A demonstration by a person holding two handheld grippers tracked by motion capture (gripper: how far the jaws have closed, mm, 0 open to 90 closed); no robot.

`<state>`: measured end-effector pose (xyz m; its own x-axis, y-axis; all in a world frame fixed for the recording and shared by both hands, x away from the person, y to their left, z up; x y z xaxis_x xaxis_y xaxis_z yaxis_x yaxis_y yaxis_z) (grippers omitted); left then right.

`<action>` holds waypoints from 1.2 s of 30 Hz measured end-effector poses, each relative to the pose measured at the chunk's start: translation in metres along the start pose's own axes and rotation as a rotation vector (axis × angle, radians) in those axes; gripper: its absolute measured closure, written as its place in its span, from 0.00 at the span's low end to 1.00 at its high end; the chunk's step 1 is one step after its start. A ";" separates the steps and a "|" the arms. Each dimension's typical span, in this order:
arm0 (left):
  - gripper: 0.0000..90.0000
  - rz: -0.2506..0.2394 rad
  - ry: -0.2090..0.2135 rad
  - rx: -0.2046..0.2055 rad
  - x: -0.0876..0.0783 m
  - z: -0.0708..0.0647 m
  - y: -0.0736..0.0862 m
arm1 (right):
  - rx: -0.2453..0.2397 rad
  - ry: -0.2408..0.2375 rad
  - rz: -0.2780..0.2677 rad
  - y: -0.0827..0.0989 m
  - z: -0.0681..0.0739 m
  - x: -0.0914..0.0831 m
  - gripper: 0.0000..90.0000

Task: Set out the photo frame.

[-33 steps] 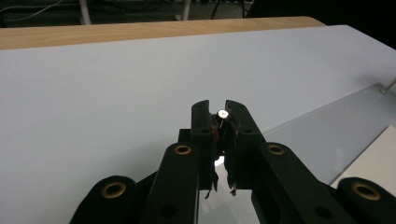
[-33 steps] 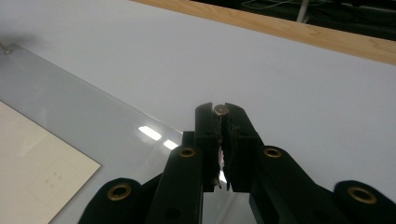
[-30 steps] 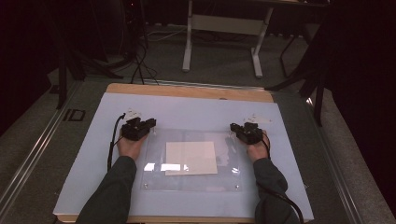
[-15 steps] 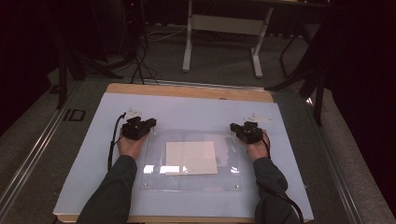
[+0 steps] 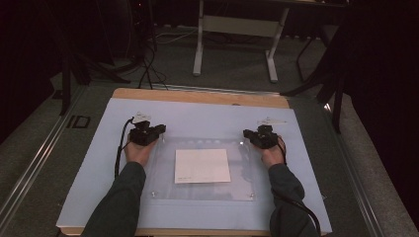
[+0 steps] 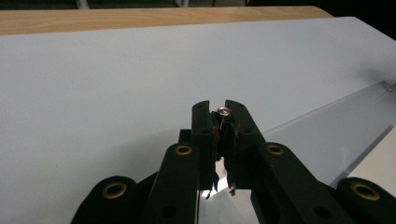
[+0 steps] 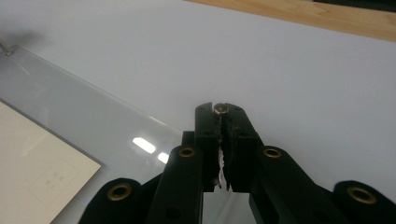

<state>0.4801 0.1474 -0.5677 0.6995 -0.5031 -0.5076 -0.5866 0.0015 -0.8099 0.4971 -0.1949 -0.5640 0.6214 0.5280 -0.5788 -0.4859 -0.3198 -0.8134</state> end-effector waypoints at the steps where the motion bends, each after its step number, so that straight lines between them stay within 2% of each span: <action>1: 0.94 0.003 -0.001 0.001 0.001 0.001 0.000 | 0.004 -0.003 0.005 0.000 -0.001 0.001 0.95; 13: 0.94 0.026 0.011 -0.033 0.007 0.003 -0.003 | 0.047 -0.029 0.044 -0.004 -0.005 0.004 0.95; 17: 0.94 0.028 0.015 -0.062 0.010 0.005 -0.005 | 0.071 -0.038 0.055 -0.006 -0.007 0.006 0.95; 20: 0.94 0.026 0.014 -0.101 0.014 0.007 -0.006 | 0.096 -0.047 0.061 -0.008 -0.009 0.008 0.95; 25: 0.94 0.023 0.001 -0.145 0.018 0.009 -0.008 | 0.126 -0.061 0.058 -0.009 -0.012 0.011 0.95; 27: 0.94 0.027 0.000 -0.163 0.019 0.009 -0.009 | 0.125 -0.053 0.059 -0.010 -0.012 0.011 0.95; 32: 0.94 0.038 -0.008 -0.156 0.019 0.009 -0.009 | 0.086 -0.035 0.063 -0.009 -0.010 0.010 0.93; 36: 0.94 0.035 -0.020 -0.168 0.019 0.009 -0.009 | 0.060 -0.027 0.056 -0.007 -0.010 0.003 0.91</action>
<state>0.5025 0.1452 -0.5729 0.6847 -0.4880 -0.5414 -0.6693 -0.1270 -0.7320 0.5083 -0.1985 -0.5606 0.5761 0.5318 -0.6207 -0.5556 -0.3021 -0.7746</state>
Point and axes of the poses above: each handheld gripper's, and its own axes: x roughly forward along the jaws, y roughly out of its underside, z roughly to its left, the point moved 9 cm from there along x, roughly forward along the jaws, and after that the axes turned 5 degrees about -x, right-handed, at the moved point
